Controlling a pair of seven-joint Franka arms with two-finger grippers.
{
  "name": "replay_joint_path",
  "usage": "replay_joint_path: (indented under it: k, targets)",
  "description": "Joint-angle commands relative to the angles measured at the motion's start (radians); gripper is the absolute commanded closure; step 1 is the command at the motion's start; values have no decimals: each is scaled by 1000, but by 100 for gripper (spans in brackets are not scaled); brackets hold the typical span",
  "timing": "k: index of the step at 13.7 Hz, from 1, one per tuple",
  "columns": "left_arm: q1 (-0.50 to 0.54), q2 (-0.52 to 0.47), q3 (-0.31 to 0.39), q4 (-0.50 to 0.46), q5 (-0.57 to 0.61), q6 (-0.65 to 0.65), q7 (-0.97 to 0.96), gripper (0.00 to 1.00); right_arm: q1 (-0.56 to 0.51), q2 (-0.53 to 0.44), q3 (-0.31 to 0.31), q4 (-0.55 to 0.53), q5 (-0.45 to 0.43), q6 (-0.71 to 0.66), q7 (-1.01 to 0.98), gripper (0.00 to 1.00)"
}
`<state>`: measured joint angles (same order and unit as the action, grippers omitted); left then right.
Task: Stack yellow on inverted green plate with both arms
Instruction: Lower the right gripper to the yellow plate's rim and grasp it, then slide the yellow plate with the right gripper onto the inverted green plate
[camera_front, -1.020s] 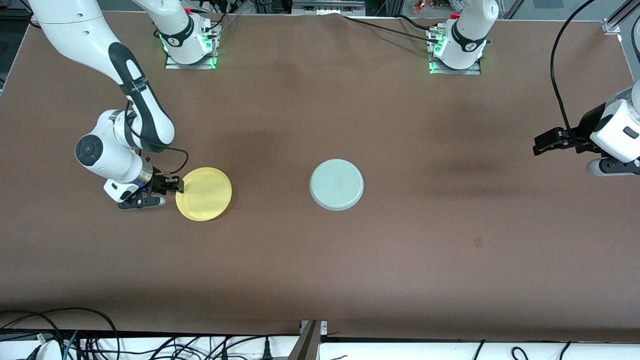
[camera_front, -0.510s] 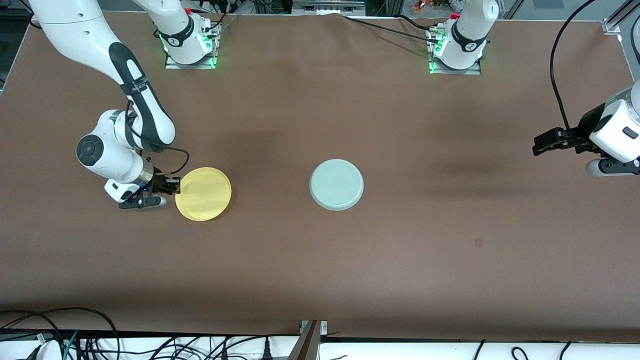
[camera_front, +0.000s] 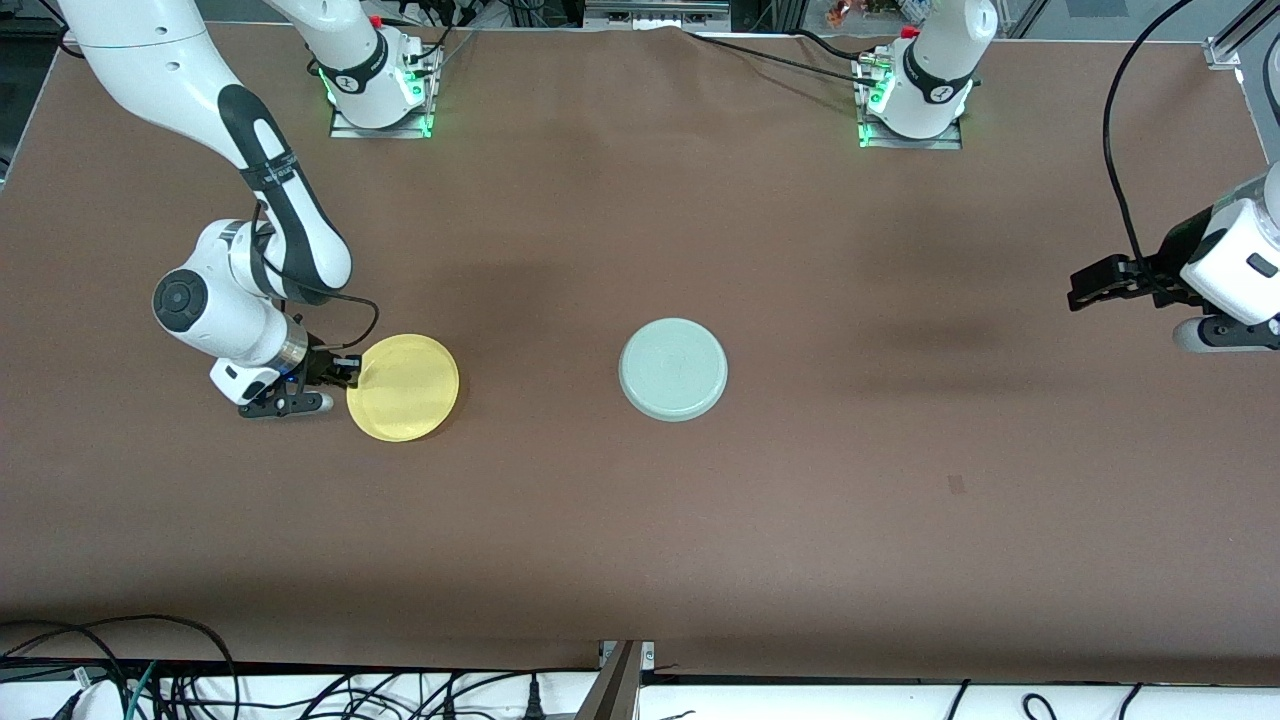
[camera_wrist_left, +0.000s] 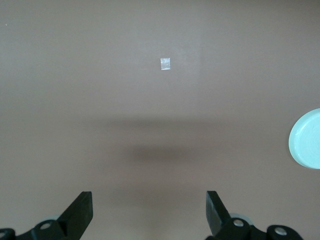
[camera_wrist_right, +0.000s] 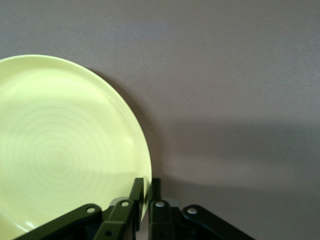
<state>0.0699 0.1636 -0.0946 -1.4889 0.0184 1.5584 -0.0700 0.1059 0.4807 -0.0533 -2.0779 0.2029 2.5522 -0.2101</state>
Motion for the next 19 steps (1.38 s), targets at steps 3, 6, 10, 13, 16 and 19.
replay_joint_path:
  k: [3, 6, 10, 13, 16, 19]
  targets:
    - [-19, -50, 16, -27, -3, -7, 18, 0, 0, -31, 38, 59, 21, -102, -18, 100]
    - [-19, -61, 18, -33, -18, -17, -11, 0, 0, -27, 70, 191, 50, -271, -11, 100]
    - [-21, -52, 18, -24, -18, -30, -51, 0, 3, -24, 151, 294, 70, -339, 52, 100]
    - [-9, -29, 10, -14, -18, -32, -51, 0, 61, -4, 214, 361, 70, -339, 234, 100]
    - [-6, -27, 9, -14, -18, -32, -50, 0, 203, 68, 214, 473, 70, -334, 502, 100]
    - [2, -26, 10, -14, -18, -32, -47, 0, 328, 175, 214, 603, 61, -323, 720, 100]
